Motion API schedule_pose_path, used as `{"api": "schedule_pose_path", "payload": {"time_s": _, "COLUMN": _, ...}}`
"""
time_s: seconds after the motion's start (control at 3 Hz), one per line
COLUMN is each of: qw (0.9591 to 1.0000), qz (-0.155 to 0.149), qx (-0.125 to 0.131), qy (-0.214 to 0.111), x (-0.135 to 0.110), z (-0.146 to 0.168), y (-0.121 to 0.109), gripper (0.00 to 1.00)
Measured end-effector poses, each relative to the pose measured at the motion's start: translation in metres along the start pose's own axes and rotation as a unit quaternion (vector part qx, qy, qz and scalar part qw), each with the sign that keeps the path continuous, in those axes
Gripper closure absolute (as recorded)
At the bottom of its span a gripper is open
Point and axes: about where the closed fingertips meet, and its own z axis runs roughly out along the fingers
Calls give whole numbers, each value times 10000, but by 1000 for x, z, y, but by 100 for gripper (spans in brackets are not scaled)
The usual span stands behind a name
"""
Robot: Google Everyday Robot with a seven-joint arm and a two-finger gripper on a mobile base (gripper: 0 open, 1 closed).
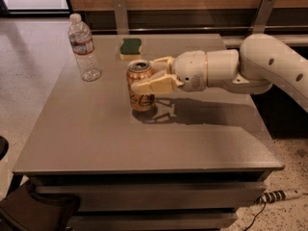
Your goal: Move orange can near sponge
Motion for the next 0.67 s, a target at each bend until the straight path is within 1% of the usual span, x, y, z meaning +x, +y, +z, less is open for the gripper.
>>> {"api": "schedule_pose_path", "payload": {"time_s": 0.33, "qw": 9989, "qz": 210, "qx": 423, "qy": 77, "x": -5, "z": -22, "y": -93, "gripper": 100}}
{"api": "schedule_pose_path", "payload": {"time_s": 0.67, "qw": 9917, "qz": 104, "qx": 1285, "qy": 22, "x": -29, "z": -53, "y": -169, "gripper": 100}}
